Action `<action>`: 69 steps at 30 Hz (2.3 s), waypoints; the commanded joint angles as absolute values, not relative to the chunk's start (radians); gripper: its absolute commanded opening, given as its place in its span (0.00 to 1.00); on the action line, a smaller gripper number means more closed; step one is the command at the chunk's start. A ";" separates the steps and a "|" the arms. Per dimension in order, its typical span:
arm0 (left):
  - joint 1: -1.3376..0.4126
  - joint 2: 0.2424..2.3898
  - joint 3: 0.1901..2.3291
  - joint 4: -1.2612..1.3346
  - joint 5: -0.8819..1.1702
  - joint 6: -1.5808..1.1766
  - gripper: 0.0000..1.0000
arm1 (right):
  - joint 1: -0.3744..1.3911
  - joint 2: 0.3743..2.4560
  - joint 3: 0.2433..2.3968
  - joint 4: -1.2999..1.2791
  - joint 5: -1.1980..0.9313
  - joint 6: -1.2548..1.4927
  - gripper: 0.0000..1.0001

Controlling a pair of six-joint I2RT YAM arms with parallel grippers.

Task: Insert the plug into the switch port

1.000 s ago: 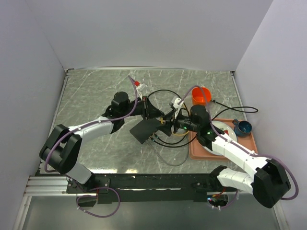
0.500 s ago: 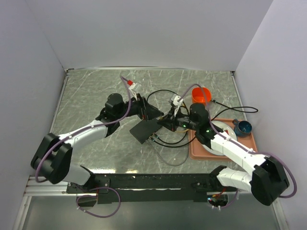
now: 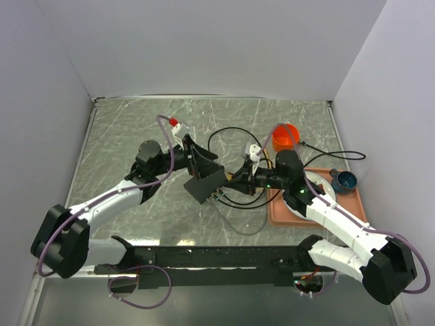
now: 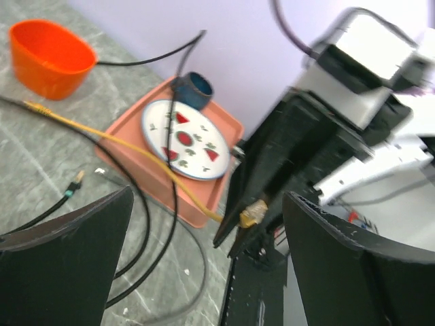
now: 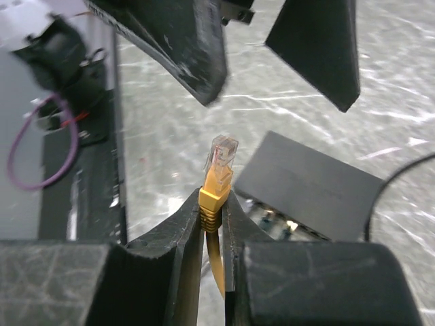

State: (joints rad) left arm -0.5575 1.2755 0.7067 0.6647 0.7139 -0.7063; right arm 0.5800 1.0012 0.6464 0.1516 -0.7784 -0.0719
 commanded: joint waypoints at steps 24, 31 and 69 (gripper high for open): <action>-0.719 1.229 0.876 0.459 0.871 -0.430 0.72 | 0.577 0.907 0.726 0.118 -1.042 -0.072 0.00; -0.739 1.256 0.881 0.480 0.884 -0.443 0.43 | 0.575 0.917 0.736 0.117 -1.055 -0.064 0.00; -0.761 1.305 1.069 0.077 0.086 -0.876 0.01 | 0.881 0.956 0.752 0.164 0.186 -0.163 0.61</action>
